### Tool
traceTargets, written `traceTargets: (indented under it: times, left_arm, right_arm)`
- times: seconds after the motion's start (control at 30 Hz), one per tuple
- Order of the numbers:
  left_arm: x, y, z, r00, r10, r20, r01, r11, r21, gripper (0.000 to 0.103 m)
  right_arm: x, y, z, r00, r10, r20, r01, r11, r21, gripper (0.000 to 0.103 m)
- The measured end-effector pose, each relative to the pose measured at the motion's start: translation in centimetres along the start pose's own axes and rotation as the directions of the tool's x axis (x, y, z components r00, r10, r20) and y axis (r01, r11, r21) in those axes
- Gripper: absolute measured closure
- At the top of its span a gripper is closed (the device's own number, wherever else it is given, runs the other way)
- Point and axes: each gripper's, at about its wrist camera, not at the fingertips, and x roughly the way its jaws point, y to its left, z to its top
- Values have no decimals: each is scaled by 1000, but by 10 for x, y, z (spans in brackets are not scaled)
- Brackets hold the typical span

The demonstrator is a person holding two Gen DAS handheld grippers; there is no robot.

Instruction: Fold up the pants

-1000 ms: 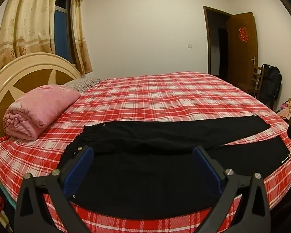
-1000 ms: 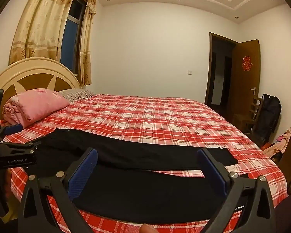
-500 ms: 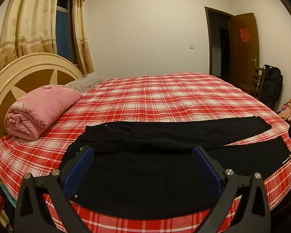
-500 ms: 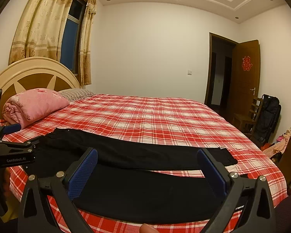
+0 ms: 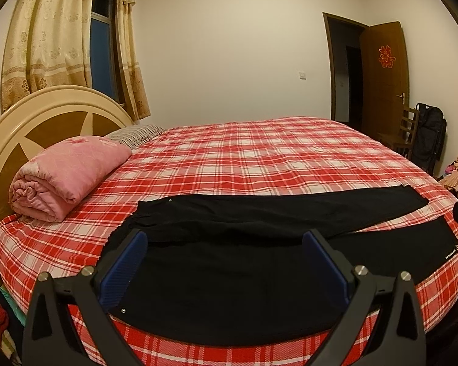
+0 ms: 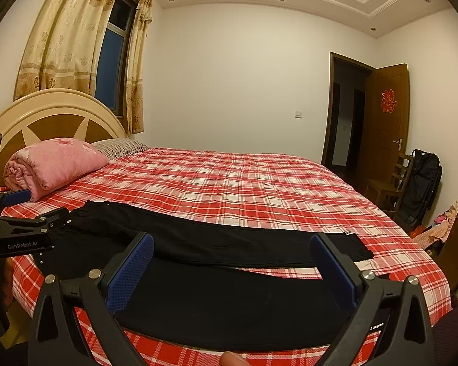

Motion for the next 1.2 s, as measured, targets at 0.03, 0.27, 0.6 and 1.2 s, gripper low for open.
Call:
traceTargets:
  times: [0.03,0.27,0.6,1.2]
  left_arm:
    - [1,0,0,1000,0,0,0,1000,0,0]
    - [0,0,0,1000,1,1,-1,1000,0,0]
    - [1,0,-2,1000,1,-2,-1,1000,-3,0]
    - [1,0,-7,1000,2,-13,-2,1000,-4,0]
  right_arm:
    - [0,0,0,1000,1,1,-1,1000,0,1]
    - [0,2,-1,1000,5,-7,-5,1000,-9,1]
    - [0,5,-2,1000,5,-10,-5,1000,-11,1]
    - [4,12,-4,1000,10,-25,-11,1000,-23,1]
